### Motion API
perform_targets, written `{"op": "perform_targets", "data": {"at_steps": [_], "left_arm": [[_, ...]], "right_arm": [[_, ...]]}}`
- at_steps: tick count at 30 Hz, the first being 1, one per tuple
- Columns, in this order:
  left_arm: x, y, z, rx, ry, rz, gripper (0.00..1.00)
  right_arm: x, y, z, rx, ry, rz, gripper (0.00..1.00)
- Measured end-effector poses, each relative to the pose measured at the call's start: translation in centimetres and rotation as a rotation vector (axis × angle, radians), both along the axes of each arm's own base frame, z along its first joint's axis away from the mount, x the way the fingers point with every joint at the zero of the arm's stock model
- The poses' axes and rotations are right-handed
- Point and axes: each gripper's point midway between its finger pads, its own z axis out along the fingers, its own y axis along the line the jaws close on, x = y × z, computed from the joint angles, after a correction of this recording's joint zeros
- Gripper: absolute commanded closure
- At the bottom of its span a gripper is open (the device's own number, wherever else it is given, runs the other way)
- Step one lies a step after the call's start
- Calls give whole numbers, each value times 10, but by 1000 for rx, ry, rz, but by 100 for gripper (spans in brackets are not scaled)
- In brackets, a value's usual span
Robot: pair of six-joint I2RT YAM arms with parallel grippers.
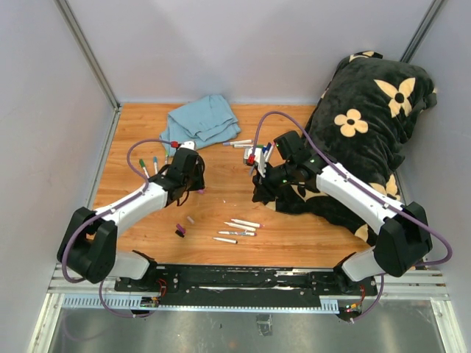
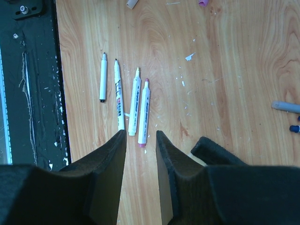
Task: Open the pen caps
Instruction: Place the pen cap at the center of the board.
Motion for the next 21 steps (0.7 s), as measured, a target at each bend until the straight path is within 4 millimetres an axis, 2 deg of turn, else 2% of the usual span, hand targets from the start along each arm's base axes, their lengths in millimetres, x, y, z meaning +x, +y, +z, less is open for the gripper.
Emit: {"op": "perform_targets", "data": {"at_steps": [4, 11, 21], "left_arm": [[4, 9, -17, 36, 38, 62, 61], [7, 13, -47, 94, 113, 87, 63], [18, 12, -68, 150, 160, 89, 70]], "right_arm": [[0, 0, 0, 2, 0, 1, 68], [-2, 1, 1, 10, 5, 8, 67], [5, -5, 3, 14, 4, -18, 67]]}}
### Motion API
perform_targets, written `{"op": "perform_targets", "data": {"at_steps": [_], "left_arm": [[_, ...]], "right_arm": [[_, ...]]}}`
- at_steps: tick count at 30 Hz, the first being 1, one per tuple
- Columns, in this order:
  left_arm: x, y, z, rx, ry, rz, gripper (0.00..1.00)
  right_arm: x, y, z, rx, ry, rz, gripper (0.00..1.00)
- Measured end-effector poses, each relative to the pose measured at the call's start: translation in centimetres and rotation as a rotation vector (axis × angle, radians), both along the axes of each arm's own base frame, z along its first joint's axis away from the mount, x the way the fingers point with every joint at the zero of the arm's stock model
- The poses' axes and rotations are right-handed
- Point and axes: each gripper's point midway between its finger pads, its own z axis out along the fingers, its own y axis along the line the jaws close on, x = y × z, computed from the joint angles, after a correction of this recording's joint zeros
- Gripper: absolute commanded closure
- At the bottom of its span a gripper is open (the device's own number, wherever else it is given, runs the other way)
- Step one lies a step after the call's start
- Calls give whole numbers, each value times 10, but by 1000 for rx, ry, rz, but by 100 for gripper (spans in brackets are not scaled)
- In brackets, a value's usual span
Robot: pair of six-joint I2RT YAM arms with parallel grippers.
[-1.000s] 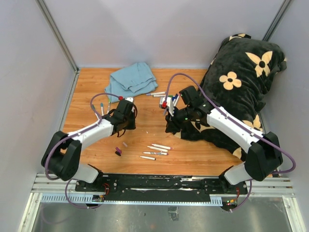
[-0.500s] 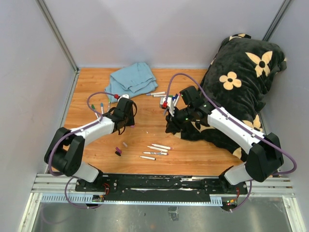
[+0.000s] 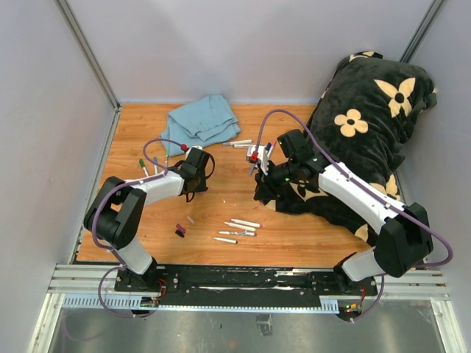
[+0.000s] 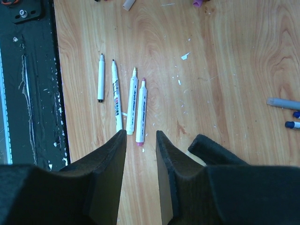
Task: Open the pen caps
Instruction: Place the pen cap at the center of the board, then pick up the pen from the center of the board.
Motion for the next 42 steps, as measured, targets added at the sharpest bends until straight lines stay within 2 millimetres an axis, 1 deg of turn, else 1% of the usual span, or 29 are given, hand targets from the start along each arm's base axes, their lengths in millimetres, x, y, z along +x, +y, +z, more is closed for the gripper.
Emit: {"op": "perform_targets", "data": {"at_steps": [6, 9, 13, 20, 23, 26, 29, 30, 32, 34, 37, 41, 42], "left_arm": [[-4, 1, -4, 2, 13, 1, 72], [-13, 3, -4, -8, 19, -1, 72], [-33, 6, -5, -12, 36, -6, 72], [-71, 2, -5, -35, 56, -20, 72], [-85, 4, -6, -48, 61, -14, 71], [-91, 8, -5, -42, 60, 3, 69], [-90, 11, -2, -37, 50, 14, 67], [-90, 12, 0, -34, 45, 16, 65], [-88, 12, 7, -41, 26, 17, 62], [-83, 9, 20, -63, -13, 8, 57], [-75, -2, 49, -132, -101, -35, 43], [-68, -28, 95, -296, -264, -142, 22], [-68, -33, 102, -328, -296, -168, 19]], "right_arm": [[0, 0, 2, 4, -4, 0, 68], [0, 0, 2, 5, -4, 1, 67], [-1, 0, 2, 6, -4, 2, 68], [-2, 0, 5, 13, -8, 4, 67], [-3, 0, 7, 18, -10, 6, 67], [-4, 0, 9, 25, -12, 10, 67], [-5, 0, 10, 27, -13, 11, 67], [-5, 0, 10, 28, -14, 11, 67], [-5, -1, 11, 29, -14, 10, 67], [-4, -2, 11, 32, -15, 7, 67], [-3, -3, 12, 35, -17, 2, 67], [-2, -4, 14, 37, -20, -3, 67], [-2, -4, 14, 37, -20, -4, 67]]}}
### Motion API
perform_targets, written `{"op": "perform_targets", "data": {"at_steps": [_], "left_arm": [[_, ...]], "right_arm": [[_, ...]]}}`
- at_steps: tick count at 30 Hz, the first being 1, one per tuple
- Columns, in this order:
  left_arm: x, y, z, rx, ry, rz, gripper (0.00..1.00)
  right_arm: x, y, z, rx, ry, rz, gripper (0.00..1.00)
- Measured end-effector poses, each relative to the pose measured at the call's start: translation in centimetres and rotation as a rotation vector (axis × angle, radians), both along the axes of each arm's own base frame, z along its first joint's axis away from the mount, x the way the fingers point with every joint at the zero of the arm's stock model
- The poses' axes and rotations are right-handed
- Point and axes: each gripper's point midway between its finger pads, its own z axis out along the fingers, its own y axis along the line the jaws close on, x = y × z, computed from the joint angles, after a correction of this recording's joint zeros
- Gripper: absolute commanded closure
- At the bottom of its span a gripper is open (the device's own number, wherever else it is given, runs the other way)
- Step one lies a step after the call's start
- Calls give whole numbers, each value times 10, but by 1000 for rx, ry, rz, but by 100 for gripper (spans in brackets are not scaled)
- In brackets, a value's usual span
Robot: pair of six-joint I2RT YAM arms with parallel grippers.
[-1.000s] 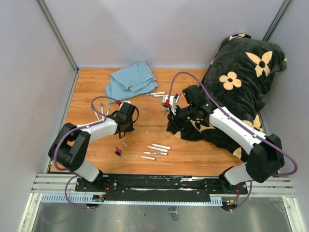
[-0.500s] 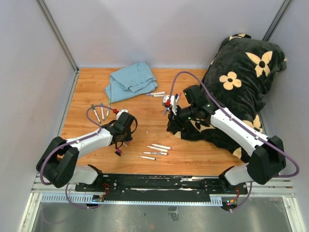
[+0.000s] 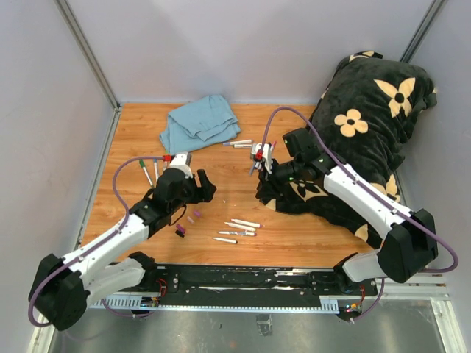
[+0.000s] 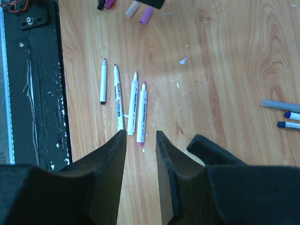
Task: Open the pen caps
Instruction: Pick up the pen from the center of the board.
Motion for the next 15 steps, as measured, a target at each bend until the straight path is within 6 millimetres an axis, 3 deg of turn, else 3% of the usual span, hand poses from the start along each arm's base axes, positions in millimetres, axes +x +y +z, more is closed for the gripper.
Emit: {"op": "perform_targets", "data": {"at_steps": [3, 8, 15], "left_arm": [[-6, -14, 12, -107, -90, -75, 16], [-17, -31, 2, -188, -119, -174, 16], [-14, -48, 15, -266, -191, -247, 17]], "right_arm": [[2, -2, 2, 3, -5, -8, 67], [5, -6, 6, 10, -16, -24, 67], [9, -10, 9, 14, -24, -39, 67]]}}
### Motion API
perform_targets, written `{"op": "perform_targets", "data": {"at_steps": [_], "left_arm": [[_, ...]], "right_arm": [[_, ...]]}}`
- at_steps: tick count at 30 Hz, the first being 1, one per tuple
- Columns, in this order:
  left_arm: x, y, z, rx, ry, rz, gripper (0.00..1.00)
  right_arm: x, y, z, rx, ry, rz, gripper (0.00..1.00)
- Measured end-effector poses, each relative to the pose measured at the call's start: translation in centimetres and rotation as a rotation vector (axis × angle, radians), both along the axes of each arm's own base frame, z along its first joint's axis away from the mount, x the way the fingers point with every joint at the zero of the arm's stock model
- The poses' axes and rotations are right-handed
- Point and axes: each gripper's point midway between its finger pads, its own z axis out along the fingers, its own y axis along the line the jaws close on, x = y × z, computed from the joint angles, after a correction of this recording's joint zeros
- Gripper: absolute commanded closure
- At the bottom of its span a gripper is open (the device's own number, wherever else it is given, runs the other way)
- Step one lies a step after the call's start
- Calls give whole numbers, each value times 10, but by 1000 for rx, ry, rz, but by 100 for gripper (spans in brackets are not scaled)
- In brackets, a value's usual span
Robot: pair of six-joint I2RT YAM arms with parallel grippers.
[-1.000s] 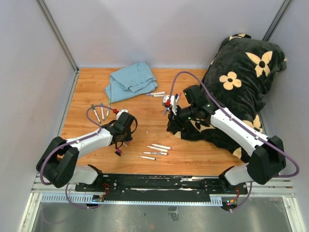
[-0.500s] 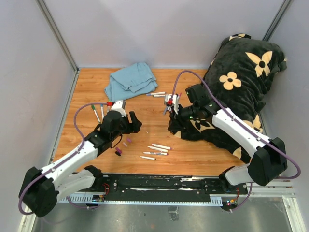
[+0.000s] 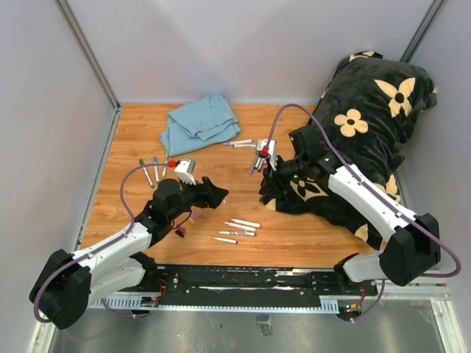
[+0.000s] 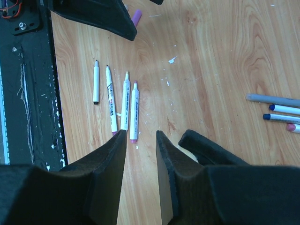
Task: Open the pen caps
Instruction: Pick up the pen from the center of the board.
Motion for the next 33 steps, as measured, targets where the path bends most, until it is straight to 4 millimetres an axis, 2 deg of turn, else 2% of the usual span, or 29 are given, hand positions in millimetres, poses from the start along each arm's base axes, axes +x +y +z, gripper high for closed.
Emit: {"op": "perform_targets", "data": {"at_steps": [4, 11, 18, 24, 33], "left_arm": [[5, -4, -2, -4, -5, -3, 18], [3, -15, -28, 49, 47, -17, 19], [9, -34, -40, 102, 64, -32, 19], [10, -39, -53, 135, 75, -34, 20], [16, -52, -59, 172, 69, -41, 20]], "right_arm": [[2, -2, 1, 0, -3, -7, 67], [4, -4, 1, -4, -8, -19, 67], [8, -7, 0, -10, -12, -34, 67], [9, -8, 0, -14, -17, -40, 67], [14, -14, 3, -11, -25, -61, 67]]}}
